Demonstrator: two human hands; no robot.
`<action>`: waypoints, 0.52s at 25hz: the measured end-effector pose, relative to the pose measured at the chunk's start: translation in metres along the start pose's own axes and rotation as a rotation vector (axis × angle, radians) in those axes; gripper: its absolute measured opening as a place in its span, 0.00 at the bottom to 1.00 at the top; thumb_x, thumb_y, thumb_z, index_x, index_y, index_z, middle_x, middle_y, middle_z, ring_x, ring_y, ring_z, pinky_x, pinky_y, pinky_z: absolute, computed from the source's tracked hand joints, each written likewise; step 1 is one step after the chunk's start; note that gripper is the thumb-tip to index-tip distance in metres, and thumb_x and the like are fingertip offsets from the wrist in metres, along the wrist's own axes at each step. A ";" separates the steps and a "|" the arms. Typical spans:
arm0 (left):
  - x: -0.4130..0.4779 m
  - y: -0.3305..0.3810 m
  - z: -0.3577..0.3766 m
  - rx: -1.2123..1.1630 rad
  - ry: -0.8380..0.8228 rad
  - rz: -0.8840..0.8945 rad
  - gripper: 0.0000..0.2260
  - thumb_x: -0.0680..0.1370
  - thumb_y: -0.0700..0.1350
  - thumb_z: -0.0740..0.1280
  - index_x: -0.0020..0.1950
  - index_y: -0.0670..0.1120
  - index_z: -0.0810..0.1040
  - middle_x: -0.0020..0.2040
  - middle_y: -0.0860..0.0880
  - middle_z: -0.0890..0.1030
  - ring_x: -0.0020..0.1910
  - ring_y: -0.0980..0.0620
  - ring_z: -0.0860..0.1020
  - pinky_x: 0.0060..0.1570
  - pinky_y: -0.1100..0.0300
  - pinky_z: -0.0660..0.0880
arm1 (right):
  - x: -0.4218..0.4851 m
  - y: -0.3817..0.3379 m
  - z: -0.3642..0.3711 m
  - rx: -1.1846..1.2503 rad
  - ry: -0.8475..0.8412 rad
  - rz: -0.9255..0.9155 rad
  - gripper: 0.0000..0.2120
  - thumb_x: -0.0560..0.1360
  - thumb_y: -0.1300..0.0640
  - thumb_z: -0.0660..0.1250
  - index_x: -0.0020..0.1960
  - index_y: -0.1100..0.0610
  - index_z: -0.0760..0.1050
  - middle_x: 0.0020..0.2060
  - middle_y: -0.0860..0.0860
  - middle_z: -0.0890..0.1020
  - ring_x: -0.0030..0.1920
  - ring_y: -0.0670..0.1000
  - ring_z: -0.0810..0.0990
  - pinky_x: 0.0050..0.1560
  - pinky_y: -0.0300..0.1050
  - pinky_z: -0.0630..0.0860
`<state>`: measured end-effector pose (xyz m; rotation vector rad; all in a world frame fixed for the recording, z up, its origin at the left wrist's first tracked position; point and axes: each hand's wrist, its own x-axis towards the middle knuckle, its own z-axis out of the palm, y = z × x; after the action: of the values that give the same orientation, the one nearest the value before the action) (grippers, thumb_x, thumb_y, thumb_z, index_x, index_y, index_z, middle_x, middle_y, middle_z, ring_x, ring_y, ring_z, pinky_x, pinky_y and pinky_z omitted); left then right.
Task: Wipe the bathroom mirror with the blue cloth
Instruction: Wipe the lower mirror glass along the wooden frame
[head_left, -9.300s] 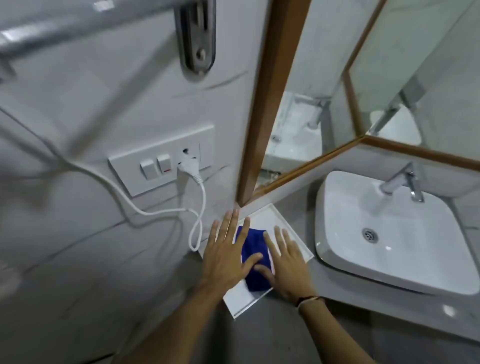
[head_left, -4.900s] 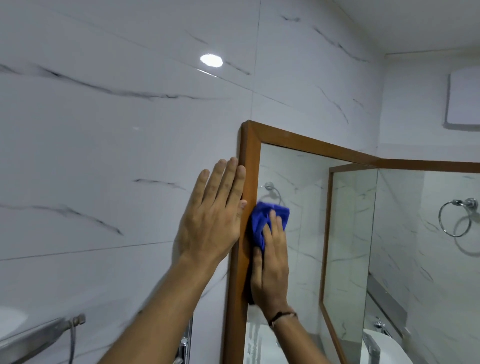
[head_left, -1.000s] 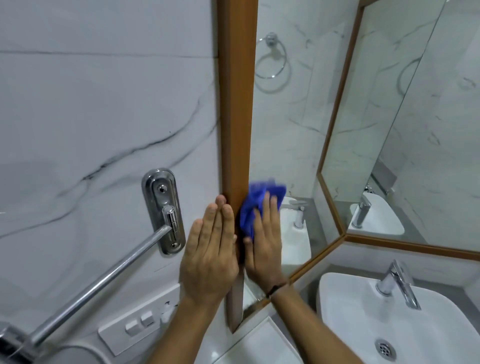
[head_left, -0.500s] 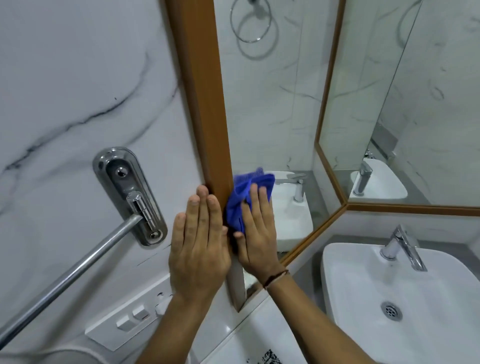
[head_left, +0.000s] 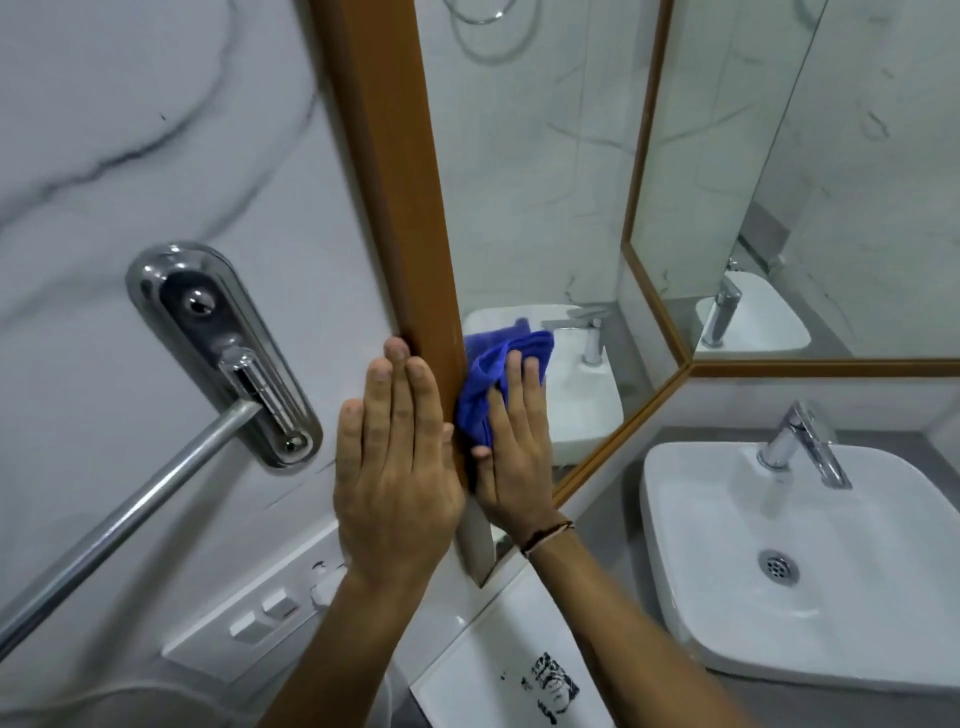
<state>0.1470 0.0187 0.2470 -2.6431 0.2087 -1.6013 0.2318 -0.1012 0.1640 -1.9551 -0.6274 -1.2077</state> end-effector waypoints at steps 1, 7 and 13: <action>-0.002 0.000 0.000 -0.011 -0.009 -0.011 0.31 0.94 0.49 0.51 0.93 0.40 0.41 0.93 0.43 0.39 0.93 0.48 0.40 0.91 0.49 0.38 | -0.027 -0.002 0.000 -0.002 -0.043 0.066 0.30 0.92 0.42 0.45 0.91 0.47 0.44 0.91 0.49 0.46 0.92 0.56 0.47 0.91 0.60 0.50; -0.011 -0.001 0.009 0.036 -0.011 -0.005 0.35 0.93 0.51 0.56 0.92 0.39 0.42 0.93 0.42 0.40 0.93 0.46 0.40 0.91 0.48 0.38 | -0.140 -0.032 0.025 0.411 0.061 1.093 0.30 0.86 0.41 0.54 0.83 0.23 0.47 0.78 0.54 0.75 0.73 0.43 0.80 0.79 0.49 0.74; -0.012 -0.001 0.008 0.023 -0.010 0.029 0.37 0.93 0.53 0.58 0.92 0.38 0.41 0.92 0.41 0.40 0.93 0.46 0.40 0.91 0.46 0.37 | -0.044 0.088 0.000 0.485 0.458 1.565 0.17 0.93 0.52 0.51 0.73 0.60 0.71 0.65 0.64 0.80 0.67 0.64 0.81 0.79 0.69 0.73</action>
<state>0.1491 0.0209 0.2329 -2.6185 0.2259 -1.5719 0.2761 -0.1557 0.0948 -1.0731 0.7336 -0.3367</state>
